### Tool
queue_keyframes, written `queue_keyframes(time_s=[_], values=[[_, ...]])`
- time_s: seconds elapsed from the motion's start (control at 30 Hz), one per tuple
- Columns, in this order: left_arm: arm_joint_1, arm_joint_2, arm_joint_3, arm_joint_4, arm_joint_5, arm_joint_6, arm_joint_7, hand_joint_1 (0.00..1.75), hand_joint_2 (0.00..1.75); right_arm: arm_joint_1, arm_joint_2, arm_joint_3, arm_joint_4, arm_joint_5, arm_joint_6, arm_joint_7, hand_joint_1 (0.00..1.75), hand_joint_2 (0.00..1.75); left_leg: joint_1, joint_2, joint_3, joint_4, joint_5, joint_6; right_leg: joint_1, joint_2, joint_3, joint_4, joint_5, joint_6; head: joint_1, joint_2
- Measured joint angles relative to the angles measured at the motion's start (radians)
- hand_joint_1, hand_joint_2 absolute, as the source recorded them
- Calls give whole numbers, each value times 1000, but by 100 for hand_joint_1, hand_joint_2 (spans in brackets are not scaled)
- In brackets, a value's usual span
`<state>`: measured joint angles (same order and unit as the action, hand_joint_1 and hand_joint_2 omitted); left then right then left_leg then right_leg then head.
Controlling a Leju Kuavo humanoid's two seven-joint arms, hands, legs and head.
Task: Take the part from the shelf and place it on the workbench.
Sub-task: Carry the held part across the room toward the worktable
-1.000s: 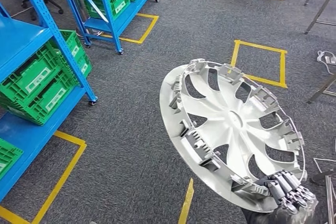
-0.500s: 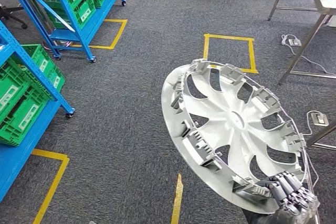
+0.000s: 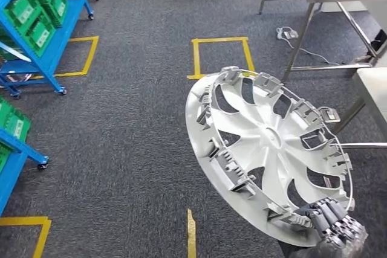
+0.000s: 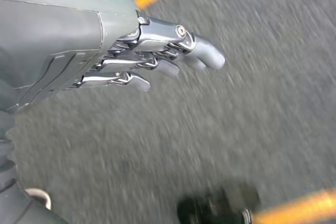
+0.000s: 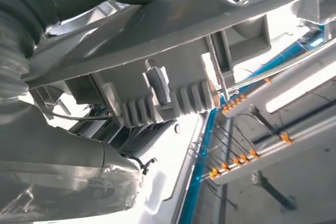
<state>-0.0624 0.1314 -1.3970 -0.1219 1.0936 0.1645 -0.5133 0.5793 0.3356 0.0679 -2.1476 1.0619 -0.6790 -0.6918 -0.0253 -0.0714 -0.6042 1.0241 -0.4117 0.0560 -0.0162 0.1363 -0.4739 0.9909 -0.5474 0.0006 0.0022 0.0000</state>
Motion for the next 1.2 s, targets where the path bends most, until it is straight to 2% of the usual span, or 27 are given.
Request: queue_keyframes(time_s=[0.03,0.1,0.17,0.23,0.27,0.3,0.37,0.4,0.43,0.47,0.5,0.57,0.6,0.63,0.67,0.73,0.77,0.8,0.87,0.9,0.93,0.97,1.03,1.07,1.1,1.17,1.2], values=[[-3,0,0,0,0,0,0,0,175,2,0,0,0,0,0,0,175,175,1,16,21,-29,-11,4,1,-6,-3,3,3,4,-4,0],[-9,-2,0,1,0,0,-1,0,175,1,0,-2,-1,0,0,1,175,175,6,43,67,-80,-33,4,8,-58,-26,46,-11,12,0,0],[-7,-7,0,1,0,0,-2,0,175,-3,0,-2,-2,0,0,1,175,175,11,62,97,-94,-52,-8,8,-111,-95,150,-55,24,6,0],[-3,-12,0,1,0,-1,-1,0,175,-3,0,-3,-2,0,0,1,175,175,15,86,123,-93,-75,-21,3,-124,-179,245,-81,36,6,0],[-2,-14,0,1,0,-1,-1,0,175,-2,0,-4,-2,0,0,1,175,175,19,98,140,-93,-88,-27,-1,-127,-204,252,-71,43,6,0],[-2,-16,0,1,0,-1,-1,0,175,-1,0,-5,-2,0,0,1,175,175,25,110,161,-93,-104,-34,-5,-133,-210,226,-42,51,6,0],[-2,-13,0,2,0,-1,-1,0,175,-2,0,-7,-1,0,0,0,175,175,34,132,207,-92,-137,-51,-15,-170,-195,123,55,68,9,0],[-2,-13,0,3,0,-1,-1,0,175,-4,0,-7,0,0,0,0,175,175,34,142,221,-89,-151,-61,-13,-194,-192,79,90,65,13,0],[-3,-9,0,4,0,0,-1,0,175,-6,0,-8,1,0,0,0,175,175,32,150,227,-87,-164,-68,-12,-210,-193,58,114,55,15,0],[-4,-6,0,6,0,0,-1,0,175,-7,0,-8,1,0,0,-1,175,175,30,158,230,-85,-173,-75,-7,-214,-200,57,118,42,17,0],[-5,-7,0,5,0,0,-1,0,175,-6,0,-8,0,0,0,-1,175,175,29,163,233,-85,-180,-80,-5,-203,-203,55,113,25,16,0],[-9,-8,-1,6,0,0,-1,0,175,-1,0,-7,-2,0,0,-2,175,175,34,151,235,-69,-190,-87,-6,-172,-198,60,106,9,12,0],[-12,-11,-1,6,0,0,-1,0,175,0,1,-7,-2,0,0,-2,175,175,37,133,218,-31,-200,-88,-4,-159,-192,60,102,3,11,0],[-15,-13,-1,6,0,-1,-1,0,175,-1,1,-7,-2,0,0,-2,175,175,39,113,183,32,-219,-87,-2,-146,-186,59,98,-2,9,0],[-16,-15,-1,6,0,-1,-1,0,175,-3,1,-6,-3,0,0,-2,175,175,38,96,134,112,-246,-84,1,-135,-181,58,95,-7,9,0],[-13,-18,-3,6,0,-1,-1,0,175,-4,1,-6,-3,0,0,-3,175,175,33,84,33,244,-295,-75,6,-107,-174,57,89,-14,8,0],[-11,-19,-4,6,0,-1,-1,0,175,-3,1,-6,-2,0,0,-2,175,175,30,82,-1,268,-293,-70,9,-93,-169,57,86,-17,8,0],[-11,-19,-4,6,0,-1,-1,0,175,-3,1,-6,-2,0,0,-2,175,175,24,79,-16,256,-266,-63,11,-79,-163,57,82,-19,8,0],[-12,-16,-5,6,0,-1,-1,0,175,-3,1,-6,-2,0,0,-2,175,175,10,56,-3,147,-160,-45,11,-55,-149,55,77,-19,9,0],[-12,-13,-5,6,0,-1,-1,0,175,-3,1,-6,-2,0,0,-2,175,175,4,34,9,87,-117,-33,10,-43,-145,55,76,-19,9,0],[-12,-8,-5,6,0,-1,-1,0,175,-3,1,-6,-2,0,0,-2,175,175,-1,13,21,39,-91,-20,9,-32,-145,55,75,-17,8,0],[-12,-5,-5,7,0,0,-1,0,175,-3,1,-6,-2,0,0,-2,175,175,-4,-1,27,12,-81,-11,7,-21,-147,54,75,-13,7,0],[-13,-2,-5,7,0,0,-1,0,175,-1,1,-7,-3,0,0,-2,175,175,-2,6,38,-14,-77,-4,7,-3,-151,49,77,-2,5,0],[-15,-3,-5,7,0,0,-1,0,175,0,1,-7,-3,0,0,-2,175,175,1,18,45,-27,-69,-9,9,-14,-153,50,73,2,5,0],[-16,-5,-5,7,0,0,-1,0,175,0,1,-7,-3,0,0,-2,175,175,4,28,53,-42,-62,-13,13,-37,-159,62,61,5,6,0],[-15,-9,-6,7,0,0,-1,0,175,-3,1,-7,-3,0,0,-2,175,175,8,54,63,-59,-54,-20,16,-98,-194,145,4,12,10,0],[-13,-11,-6,7,0,0,-1,0,175,-4,1,-8,-3,0,0,-2,175,175,8,68,63,-60,-54,-20,14,-115,-221,207,-31,18,11,0]])
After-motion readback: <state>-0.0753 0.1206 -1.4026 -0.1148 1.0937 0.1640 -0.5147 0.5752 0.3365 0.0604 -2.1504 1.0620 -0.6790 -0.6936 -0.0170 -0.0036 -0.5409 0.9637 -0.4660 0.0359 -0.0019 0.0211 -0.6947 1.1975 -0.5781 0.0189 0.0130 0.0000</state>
